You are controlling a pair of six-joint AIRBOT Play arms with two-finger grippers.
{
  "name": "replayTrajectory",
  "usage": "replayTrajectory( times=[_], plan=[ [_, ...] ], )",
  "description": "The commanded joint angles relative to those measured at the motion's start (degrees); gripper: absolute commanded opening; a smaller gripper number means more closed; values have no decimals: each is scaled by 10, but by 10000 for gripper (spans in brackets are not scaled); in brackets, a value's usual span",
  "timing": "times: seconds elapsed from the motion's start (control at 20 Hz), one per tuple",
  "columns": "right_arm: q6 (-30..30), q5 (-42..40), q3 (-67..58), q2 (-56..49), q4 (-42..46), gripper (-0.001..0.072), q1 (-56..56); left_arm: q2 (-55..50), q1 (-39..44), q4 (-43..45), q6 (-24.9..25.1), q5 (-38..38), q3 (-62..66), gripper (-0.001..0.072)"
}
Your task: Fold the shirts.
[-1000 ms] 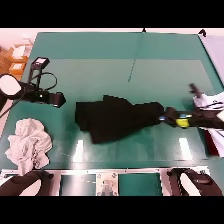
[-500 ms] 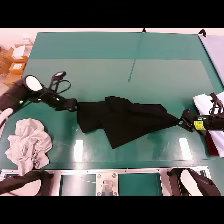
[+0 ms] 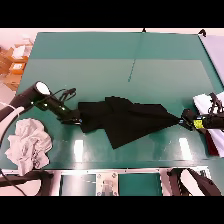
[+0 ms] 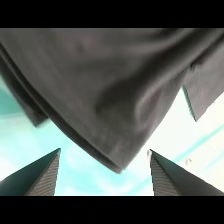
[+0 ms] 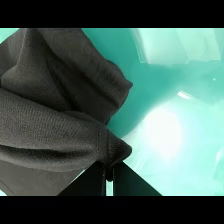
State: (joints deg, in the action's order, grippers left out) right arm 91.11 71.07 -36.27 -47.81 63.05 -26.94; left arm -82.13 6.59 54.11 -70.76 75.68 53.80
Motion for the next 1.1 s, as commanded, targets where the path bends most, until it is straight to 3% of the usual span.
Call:
replayTrajectory(
  times=[0.0,0.1,0.15,0.2,0.25,0.4,0.55,0.85,1.05],
  plan=[
    [-2,-10,0,-2,0,18,0,-3,0,-58,9,-19,-52,614],
    [-3,-12,0,-1,-1,18,0,-3,0,-112,24,-69,-73,613],
    [-3,-12,0,-1,-2,18,0,-3,0,-146,41,-90,-75,546],
    [-3,-13,0,-1,-7,18,0,-4,0,-172,61,-105,-74,334],
    [-4,-17,0,-1,-12,18,0,-4,0,-190,85,-114,-74,34],
    [-35,-25,-20,-1,-75,17,0,7,0,-206,93,-108,-39,26],
    [-45,-14,-137,-1,-131,17,-1,64,0,-175,72,-94,71,25],
    [-14,-2,-512,-1,-140,17,-1,186,0,94,-16,-81,390,26],
    [5,-9,-689,-1,-108,17,-1,218,0,220,-23,-54,520,26]
  ],
)
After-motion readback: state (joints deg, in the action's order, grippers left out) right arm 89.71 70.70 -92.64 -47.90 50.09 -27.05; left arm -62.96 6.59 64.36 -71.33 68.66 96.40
